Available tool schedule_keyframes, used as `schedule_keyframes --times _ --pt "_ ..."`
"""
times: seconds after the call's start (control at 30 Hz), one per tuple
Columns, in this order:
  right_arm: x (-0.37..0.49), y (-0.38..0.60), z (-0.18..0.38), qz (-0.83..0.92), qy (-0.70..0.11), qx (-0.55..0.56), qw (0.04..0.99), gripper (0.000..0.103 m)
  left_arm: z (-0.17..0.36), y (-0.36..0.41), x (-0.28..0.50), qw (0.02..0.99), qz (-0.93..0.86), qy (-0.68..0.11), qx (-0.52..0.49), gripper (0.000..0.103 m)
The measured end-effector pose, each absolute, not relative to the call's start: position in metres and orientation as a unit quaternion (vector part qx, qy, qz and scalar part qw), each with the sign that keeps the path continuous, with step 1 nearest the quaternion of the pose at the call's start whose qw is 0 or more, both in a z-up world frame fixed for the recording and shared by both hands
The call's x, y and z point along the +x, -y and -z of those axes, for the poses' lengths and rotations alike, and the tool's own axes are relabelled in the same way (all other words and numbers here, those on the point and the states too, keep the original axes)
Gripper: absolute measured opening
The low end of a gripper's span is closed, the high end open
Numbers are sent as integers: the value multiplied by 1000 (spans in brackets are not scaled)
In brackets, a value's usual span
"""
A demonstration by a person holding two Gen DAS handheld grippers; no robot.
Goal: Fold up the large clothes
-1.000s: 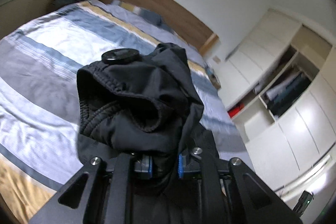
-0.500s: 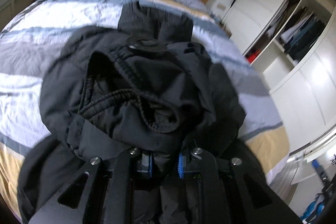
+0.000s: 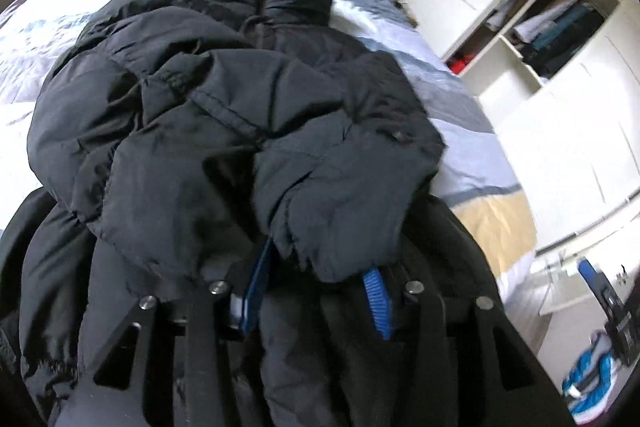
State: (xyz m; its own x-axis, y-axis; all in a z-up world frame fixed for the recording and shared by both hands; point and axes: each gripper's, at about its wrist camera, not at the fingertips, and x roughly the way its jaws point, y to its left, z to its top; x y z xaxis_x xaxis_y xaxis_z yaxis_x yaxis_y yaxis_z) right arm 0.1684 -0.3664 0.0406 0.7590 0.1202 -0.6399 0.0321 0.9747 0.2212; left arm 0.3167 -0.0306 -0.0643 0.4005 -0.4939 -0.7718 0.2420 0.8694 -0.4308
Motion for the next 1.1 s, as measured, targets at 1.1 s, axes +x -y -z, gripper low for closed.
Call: schedule_keyframes --times 1.1 --pt "386 113 57 -232 -457 -55 857 73 103 -116 409 870 80 -476 -103 43"
